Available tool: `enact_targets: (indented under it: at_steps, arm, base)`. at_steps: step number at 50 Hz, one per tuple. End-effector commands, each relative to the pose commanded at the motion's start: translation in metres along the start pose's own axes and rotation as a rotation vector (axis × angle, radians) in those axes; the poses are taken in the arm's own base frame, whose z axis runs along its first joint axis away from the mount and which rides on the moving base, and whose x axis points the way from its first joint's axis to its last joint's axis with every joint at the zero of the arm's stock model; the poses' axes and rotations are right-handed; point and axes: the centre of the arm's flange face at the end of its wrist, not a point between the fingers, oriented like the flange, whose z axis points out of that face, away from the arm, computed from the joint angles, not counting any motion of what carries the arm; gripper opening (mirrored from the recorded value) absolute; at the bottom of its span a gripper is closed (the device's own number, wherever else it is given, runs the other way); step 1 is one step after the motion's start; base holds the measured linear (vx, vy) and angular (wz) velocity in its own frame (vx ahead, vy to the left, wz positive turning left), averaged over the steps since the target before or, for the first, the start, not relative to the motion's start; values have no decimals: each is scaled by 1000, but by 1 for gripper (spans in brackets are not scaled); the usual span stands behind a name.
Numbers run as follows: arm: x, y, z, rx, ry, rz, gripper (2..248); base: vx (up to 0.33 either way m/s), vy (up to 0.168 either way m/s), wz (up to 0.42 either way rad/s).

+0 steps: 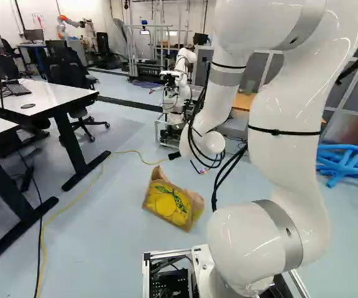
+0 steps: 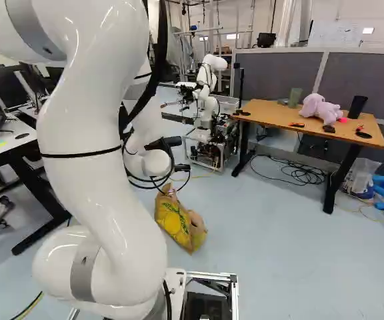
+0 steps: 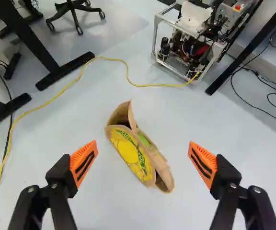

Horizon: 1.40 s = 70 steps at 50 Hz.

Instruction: Pick up the bag on the ground and place it on the table

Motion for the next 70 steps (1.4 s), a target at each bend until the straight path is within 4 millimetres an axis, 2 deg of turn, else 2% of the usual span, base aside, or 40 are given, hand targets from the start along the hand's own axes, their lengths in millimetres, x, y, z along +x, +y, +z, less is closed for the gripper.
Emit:
enact_targets:
  at_steps: [27,70]
  arm:
    - [-4,-3,50,59,-102,-66,247]
    - [3,8,148,70,-154,-81,247]
  base:
    - [0,0,0]
    - [0,0,0]
